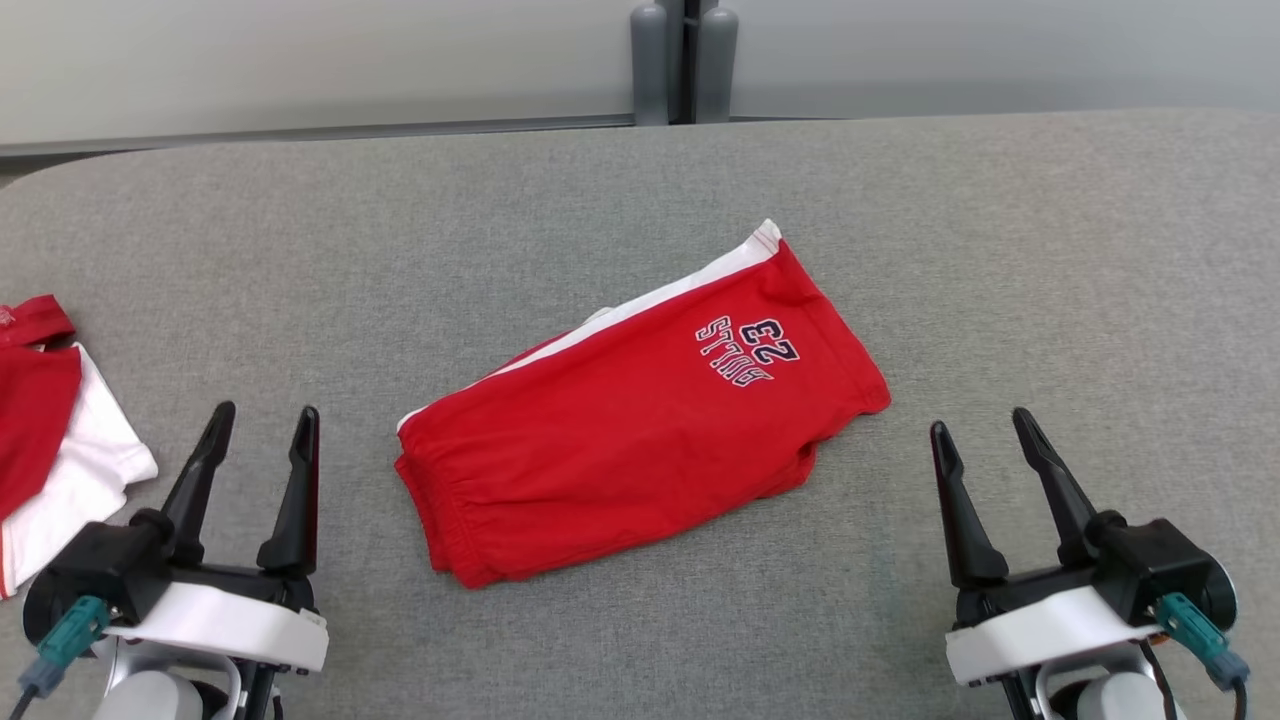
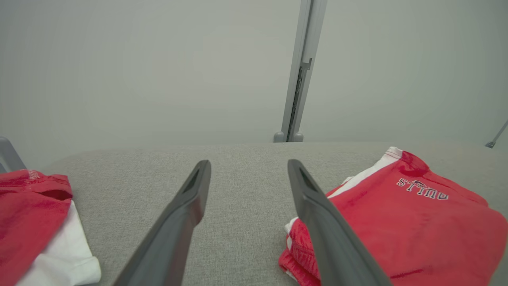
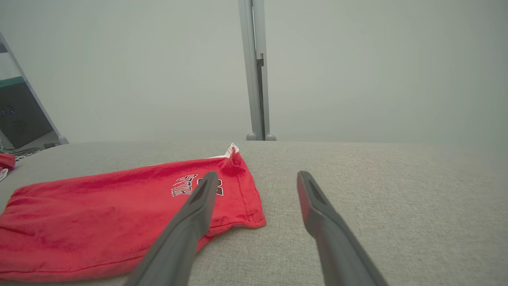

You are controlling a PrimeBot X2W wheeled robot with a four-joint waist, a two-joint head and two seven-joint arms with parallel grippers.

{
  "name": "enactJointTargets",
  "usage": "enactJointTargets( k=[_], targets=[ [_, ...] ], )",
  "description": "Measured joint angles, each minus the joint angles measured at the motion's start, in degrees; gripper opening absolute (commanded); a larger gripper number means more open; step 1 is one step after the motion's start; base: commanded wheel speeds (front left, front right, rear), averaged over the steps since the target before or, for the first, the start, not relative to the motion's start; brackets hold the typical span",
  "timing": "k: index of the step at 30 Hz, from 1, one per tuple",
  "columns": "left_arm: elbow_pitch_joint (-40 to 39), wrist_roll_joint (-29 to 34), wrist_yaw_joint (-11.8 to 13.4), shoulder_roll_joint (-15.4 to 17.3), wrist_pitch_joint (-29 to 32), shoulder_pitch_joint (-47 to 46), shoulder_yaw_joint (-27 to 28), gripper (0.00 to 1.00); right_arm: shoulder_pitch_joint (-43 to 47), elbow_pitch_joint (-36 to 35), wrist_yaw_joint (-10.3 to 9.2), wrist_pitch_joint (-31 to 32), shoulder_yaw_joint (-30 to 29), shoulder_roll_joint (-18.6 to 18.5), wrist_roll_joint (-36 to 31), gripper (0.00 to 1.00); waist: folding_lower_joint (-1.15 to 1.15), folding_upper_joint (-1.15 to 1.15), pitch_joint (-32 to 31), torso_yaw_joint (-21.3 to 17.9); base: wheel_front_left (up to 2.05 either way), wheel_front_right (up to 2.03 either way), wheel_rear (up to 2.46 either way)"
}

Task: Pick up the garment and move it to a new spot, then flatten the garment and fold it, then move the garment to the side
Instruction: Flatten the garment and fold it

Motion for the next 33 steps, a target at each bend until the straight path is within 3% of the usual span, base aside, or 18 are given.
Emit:
enactJointTargets(
  k=[9, 21, 28, 33],
  targets=[
    [0.9, 2.3, -1.1, -2.2, 0.0, 2.8, 2.0, 1.00, 4.4, -4.9, 0.00, 2.0, -1.0, 0.0, 0.6, 1.00, 0.00, 0.00, -1.1, -1.2, 0.00, 0.00, 0.00],
    [1.8, 3.3, -2.6, -3.6, 0.0, 2.6, 3.5, 1.00, 4.6, -5.6, 0.00, 2.5, -1.7, 0.0, 0.8, 1.00, 0.00, 0.00, -0.3, -1.0, 0.00, 0.00, 0.00],
    [0.9, 3.2, -3.2, -4.3, 0.0, 0.3, 2.9, 1.00, 0.0, -2.6, -0.01, 3.1, -3.2, 0.0, -0.2, 1.00, 0.00, 0.00, 1.7, 0.8, 0.00, 0.00, 0.00],
    [0.7, 2.5, -3.7, -4.9, 0.0, -3.5, 1.4, 1.00, -8.1, 4.7, 0.00, 4.3, -4.2, 0.0, -1.9, 1.00, 0.00, 0.00, 4.6, 4.1, 0.00, 0.00, 0.00]
  ],
)
